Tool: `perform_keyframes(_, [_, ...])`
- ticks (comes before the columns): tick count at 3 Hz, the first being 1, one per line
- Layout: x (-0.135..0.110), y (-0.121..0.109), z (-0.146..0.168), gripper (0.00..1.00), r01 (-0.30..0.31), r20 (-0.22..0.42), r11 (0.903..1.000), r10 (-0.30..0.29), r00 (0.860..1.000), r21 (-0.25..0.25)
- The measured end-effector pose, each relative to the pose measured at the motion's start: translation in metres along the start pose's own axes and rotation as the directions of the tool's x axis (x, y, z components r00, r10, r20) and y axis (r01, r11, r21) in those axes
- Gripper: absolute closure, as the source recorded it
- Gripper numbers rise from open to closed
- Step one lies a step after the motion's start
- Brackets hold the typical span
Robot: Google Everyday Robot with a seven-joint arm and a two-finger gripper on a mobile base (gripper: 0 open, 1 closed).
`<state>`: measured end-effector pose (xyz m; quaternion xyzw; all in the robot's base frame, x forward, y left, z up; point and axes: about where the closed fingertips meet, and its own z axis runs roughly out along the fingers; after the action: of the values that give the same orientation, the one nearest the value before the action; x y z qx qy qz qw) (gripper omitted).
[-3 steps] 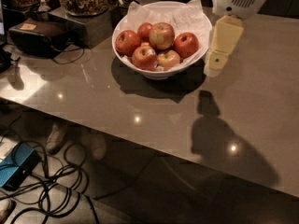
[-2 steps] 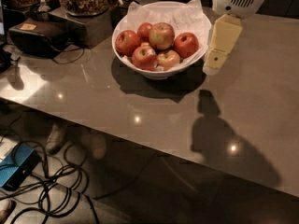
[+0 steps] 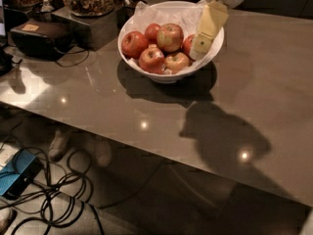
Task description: Pick apple from white bowl
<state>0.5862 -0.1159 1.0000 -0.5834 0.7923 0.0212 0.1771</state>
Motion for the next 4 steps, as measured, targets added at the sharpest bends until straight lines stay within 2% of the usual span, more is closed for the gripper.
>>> perform_keyframes(1, [-0.037,-0.018,0.004,0.0,0.024,0.018,0.9992,-0.025,1.0,0.031])
perform_keyframes(2, [-0.046,-0.023,0.005,0.0,0.029,0.041,0.9983,-0.031,0.999,0.051])
perform_keyframes(4, [-0.077,-0.041,0.022,0.0,0.022,0.118,0.9997,-0.023,0.993,0.01])
